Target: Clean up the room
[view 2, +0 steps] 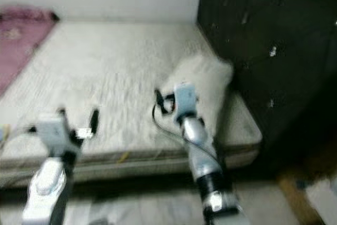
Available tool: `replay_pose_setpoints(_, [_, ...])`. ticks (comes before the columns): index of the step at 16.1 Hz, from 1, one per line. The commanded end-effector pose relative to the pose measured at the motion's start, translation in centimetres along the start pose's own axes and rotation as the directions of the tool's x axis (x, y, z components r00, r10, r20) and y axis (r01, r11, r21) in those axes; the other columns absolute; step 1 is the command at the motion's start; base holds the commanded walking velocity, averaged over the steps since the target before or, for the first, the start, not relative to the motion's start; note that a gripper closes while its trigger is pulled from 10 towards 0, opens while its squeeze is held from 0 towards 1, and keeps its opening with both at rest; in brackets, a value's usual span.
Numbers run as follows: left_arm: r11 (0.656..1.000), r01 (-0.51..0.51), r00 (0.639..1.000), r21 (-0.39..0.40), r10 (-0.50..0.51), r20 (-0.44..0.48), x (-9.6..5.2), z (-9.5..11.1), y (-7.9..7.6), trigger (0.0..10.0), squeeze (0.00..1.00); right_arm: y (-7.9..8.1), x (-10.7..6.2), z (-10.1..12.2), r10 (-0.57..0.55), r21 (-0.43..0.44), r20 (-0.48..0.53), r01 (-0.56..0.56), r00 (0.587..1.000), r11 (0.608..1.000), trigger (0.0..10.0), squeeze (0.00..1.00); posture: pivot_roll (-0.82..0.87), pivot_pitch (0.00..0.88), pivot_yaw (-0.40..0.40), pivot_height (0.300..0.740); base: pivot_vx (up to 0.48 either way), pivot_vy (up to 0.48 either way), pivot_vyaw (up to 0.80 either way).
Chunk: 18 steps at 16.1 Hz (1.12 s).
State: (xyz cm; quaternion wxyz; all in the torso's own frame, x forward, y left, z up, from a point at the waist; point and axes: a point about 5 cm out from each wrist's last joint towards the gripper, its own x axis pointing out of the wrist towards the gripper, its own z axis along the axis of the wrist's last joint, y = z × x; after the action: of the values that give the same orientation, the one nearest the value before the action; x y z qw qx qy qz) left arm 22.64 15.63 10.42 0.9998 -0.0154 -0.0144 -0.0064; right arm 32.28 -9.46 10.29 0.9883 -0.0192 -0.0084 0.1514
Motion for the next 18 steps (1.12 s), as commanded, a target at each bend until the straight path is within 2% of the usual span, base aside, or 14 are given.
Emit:
replay_pose_setpoints(1, [1.000,-0.001,1.000,0.010,0.001,0.013,0.25,0.39,0.31,10.0,0.00,0.07,0.30,0.40,0.006,0.000,0.010,-0.006,1.000,1.000,10.0,0.00,-0.02,0.000,-0.037,0.740,0.435,0.000,0.00])
replay_pose_setpoints(7, [1.000,-0.003,1.000,0.001,0.003,0.009,0.30,0.37,0.35,10.0,0.00,0.07,0.35,0.53,0.011,-0.002,0.013,-0.011,1.000,1.000,10.0,0.00,-0.03,0.012,-0.044,0.740,0.353,0.000,0.00])
replay_pose_setpoints(10, [1.000,-0.014,1.000,0.014,0.014,0.006,0.27,0.42,0.44,10.0,0.00,0.04,0.34,0.57,0.010,-0.002,0.012,-0.010,1.000,1.000,10.0,0.00,-0.02,0.023,-0.045,0.740,0.164,0.000,0.00])
replay_pose_setpoints(12, [0.996,-0.090,0.995,0.021,0.091,-0.034,0.30,-0.07,1.21,10.0,0.00,-0.04,0.29,0.55,0.010,0.007,0.011,-0.010,1.000,1.000,10.0,0.00,-0.02,0.026,-0.048,0.740,0.000,0.000,0.00])
replay_pose_setpoints(14, [0.996,-0.092,0.995,0.015,0.092,-0.033,0.25,-0.07,1.24,10.0,0.00,-0.08,0.26,0.50,0.011,0.008,0.008,-0.012,1.000,1.000,10.0,0.00,-0.02,0.025,-0.050,0.740,0.000,0.000,0.00])
replay_pose_setpoints(15, [0.996,-0.079,0.996,0.035,0.080,-0.030,0.22,0.02,1.01,10.0,0.00,0.12,0.28,0.52,0.030,-0.043,0.004,-0.029,1.000,0.999,10.0,0.00,-0.02,0.025,-0.052,0.740,0.000,0.000,0.80])
replay_pose_setpoints(18, [0.996,-0.076,0.997,0.035,0.077,-0.032,0.24,0.03,0.90,10.0,0.00,0.13,0.24,0.49,0.029,-0.017,0.007,-0.029,1.000,0.999,10.0,0.00,-0.02,0.021,-0.053,0.740,0.000,-0.080,0.80])
